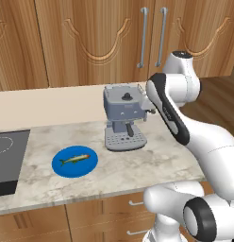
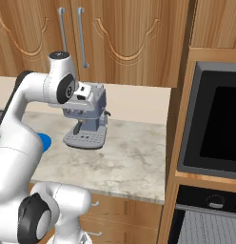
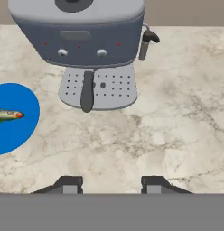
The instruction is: Place the fish on the rack of the oven, and slide the rack back inside. Close the oven door.
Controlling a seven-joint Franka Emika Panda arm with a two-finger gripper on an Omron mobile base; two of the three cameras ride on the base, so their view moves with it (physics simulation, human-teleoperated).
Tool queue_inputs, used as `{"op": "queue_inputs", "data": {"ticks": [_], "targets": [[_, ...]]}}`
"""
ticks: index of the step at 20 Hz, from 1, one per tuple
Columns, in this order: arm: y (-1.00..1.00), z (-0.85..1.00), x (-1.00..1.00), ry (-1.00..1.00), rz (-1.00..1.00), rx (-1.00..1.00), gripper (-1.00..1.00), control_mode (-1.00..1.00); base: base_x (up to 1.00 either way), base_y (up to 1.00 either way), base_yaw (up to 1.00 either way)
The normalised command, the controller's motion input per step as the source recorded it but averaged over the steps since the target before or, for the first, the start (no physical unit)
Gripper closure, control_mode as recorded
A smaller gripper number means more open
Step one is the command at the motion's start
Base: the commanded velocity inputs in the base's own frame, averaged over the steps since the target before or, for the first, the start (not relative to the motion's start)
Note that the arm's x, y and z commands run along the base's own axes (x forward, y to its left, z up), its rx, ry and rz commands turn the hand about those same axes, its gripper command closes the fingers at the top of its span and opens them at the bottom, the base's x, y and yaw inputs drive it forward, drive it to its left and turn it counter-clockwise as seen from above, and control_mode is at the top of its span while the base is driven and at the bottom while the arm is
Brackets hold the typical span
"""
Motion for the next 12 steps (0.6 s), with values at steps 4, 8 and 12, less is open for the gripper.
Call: {"op": "queue_inputs", "data": {"ticks": [4, 8, 12], "targets": [[0.33, -0.27, 0.00, 0.00, 0.00, -0.02, -1.00, -1.00, 0.00, 0.00, 0.00], [0.67, -0.48, 0.00, 0.00, 0.01, -0.03, -1.00, -1.00, 0.00, 0.00, 0.00], [0.70, -0.24, 0.00, 0.00, 0.06, -0.06, -1.00, -1.00, 0.00, 0.00, 0.00]]}}
